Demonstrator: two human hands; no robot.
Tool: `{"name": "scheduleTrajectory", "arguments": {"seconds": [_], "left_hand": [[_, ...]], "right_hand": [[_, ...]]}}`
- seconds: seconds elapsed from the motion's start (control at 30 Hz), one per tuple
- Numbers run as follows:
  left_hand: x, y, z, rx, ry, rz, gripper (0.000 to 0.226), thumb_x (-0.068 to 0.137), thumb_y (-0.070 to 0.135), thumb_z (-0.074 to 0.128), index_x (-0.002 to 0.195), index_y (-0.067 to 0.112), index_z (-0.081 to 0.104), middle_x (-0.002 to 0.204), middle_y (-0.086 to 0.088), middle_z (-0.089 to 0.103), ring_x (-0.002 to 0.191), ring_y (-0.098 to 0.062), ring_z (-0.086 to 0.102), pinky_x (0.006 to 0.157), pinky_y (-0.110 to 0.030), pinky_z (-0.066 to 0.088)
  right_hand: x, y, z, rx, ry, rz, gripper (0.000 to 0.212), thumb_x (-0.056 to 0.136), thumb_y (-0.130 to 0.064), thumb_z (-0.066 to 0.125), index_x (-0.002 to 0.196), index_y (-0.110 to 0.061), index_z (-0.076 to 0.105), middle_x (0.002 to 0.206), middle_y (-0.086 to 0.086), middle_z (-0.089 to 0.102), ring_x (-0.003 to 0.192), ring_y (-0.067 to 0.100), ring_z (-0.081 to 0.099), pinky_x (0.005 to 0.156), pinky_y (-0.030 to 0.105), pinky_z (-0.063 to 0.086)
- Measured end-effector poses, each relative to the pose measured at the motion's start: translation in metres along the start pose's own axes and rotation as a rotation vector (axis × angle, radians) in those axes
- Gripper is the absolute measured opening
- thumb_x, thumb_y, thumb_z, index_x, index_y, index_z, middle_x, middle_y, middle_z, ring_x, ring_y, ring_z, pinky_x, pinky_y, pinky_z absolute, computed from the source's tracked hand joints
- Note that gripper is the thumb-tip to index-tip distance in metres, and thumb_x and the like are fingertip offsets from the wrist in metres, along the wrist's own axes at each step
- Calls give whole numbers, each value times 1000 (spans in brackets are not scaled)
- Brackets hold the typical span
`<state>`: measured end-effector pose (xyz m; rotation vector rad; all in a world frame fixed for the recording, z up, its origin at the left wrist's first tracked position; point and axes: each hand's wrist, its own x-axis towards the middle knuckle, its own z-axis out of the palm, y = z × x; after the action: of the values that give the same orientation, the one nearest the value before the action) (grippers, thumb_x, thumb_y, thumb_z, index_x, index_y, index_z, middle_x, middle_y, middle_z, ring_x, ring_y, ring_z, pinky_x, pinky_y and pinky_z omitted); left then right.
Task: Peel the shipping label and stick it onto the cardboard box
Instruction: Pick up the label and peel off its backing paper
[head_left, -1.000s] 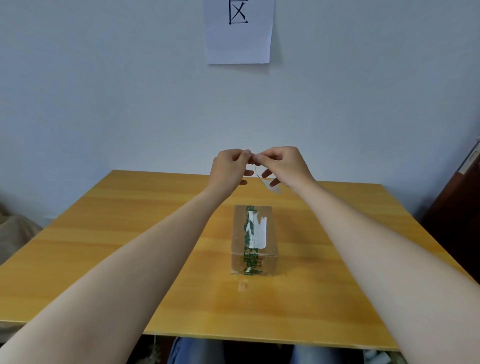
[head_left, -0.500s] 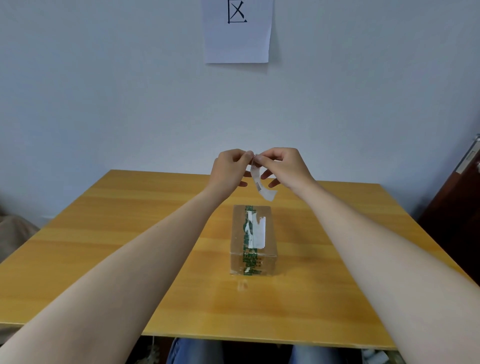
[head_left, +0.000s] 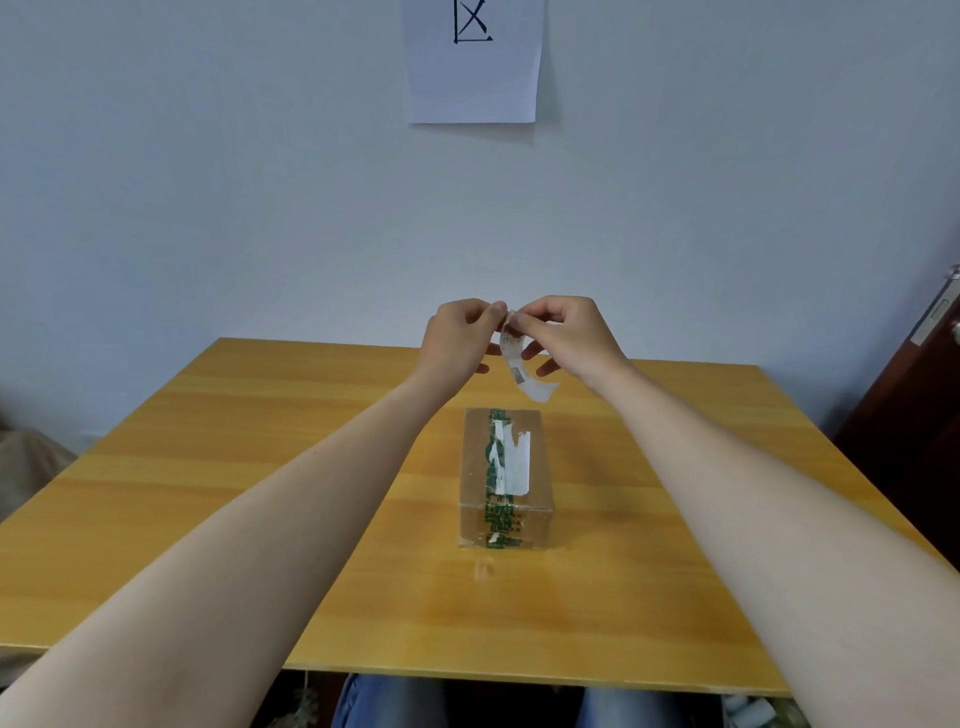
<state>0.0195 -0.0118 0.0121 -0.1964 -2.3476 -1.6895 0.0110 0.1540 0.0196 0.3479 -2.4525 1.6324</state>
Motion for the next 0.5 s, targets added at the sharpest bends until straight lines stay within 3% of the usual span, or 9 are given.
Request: {"name": "scheduleTrajectory", "arguments": {"seconds": [0.2,0.5], "left_hand": [[0,0,0,46,-9,11,27,103,40,61,95,19,75,95,2,80,80,-14,79,65,-35,63],[2,-2,0,54,-1,-6,18,102,30,63,95,19,76,94,6,79,76,-9,78,68,-36,64]], "right_hand": [[0,0,0,-21,-24,22,19,97,-34,73,95,-15,76,92,2,79,81,24,77,62,43,63],[0,0,1,-31,-36,59,15,93,-31,75,93,-16,76,92,3,79,87,21,77,63,40,64]]}}
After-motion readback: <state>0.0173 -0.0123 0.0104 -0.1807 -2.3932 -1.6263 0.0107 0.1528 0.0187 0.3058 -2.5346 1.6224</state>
